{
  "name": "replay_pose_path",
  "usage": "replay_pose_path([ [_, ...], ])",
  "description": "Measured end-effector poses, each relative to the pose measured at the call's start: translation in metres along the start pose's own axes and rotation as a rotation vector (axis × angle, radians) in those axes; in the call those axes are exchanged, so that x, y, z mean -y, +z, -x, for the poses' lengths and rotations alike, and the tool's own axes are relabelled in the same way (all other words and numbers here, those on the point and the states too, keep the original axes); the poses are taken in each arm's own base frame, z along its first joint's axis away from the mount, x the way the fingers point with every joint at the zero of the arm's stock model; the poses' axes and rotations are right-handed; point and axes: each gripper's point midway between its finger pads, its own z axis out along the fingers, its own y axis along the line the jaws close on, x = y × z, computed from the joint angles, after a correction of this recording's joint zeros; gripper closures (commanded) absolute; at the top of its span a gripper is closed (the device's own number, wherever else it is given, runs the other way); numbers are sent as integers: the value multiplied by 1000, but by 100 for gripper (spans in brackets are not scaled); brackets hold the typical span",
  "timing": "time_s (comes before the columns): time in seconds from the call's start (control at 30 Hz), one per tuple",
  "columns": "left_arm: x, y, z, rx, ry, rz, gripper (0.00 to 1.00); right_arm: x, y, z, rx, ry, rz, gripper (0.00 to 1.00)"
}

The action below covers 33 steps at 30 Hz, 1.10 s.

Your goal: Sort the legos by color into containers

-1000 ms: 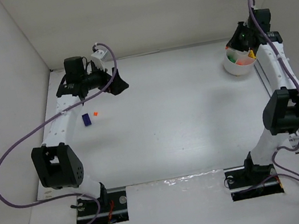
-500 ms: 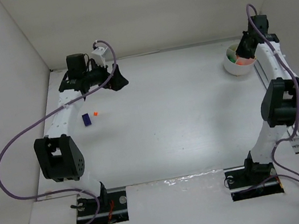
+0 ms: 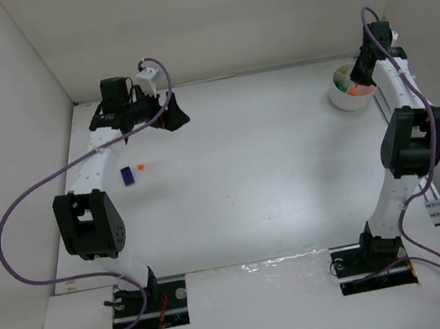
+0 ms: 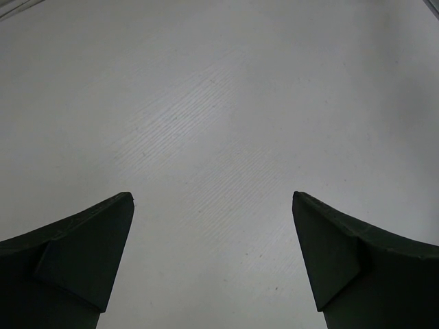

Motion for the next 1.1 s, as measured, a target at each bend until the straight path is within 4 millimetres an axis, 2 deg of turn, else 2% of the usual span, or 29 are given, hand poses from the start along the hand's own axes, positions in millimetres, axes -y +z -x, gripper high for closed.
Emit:
replay_pose_path([
  [0.27,-3,4,-4,-9,-8,-1,0,8,20,-4,-12,-2,-51,94],
  [0.4,-3,4,-4,-10,-9,-1,0,12,28,-9,-24,-6,-75,85],
  [0.5,-3,4,-4,-10,-10,-1,0,14,28,-8,-19,-5,-85,71],
  [0.63,-3,4,-4,-10,-10,-1,0,14,27,-4,-8,-3,-88,63],
  [0.73,-3,4,-4,-10,-10,-1,0,14,27,-4,-6,-3,-88,62],
  [0.8,-3,4,-4,-12,-4,-1,0,14,26,-3,-7,-3,-87,67],
  [0.93,-1,-3,-11,-35,25,-8,5,3,14,1,-9,3,-22,68],
  [0.97,1,-7,-15,-49,36,-17,12,-2,6,3,-9,6,13,68],
  [1.1,2,-34,-38,-115,104,-25,26,-33,-35,13,2,4,178,67],
])
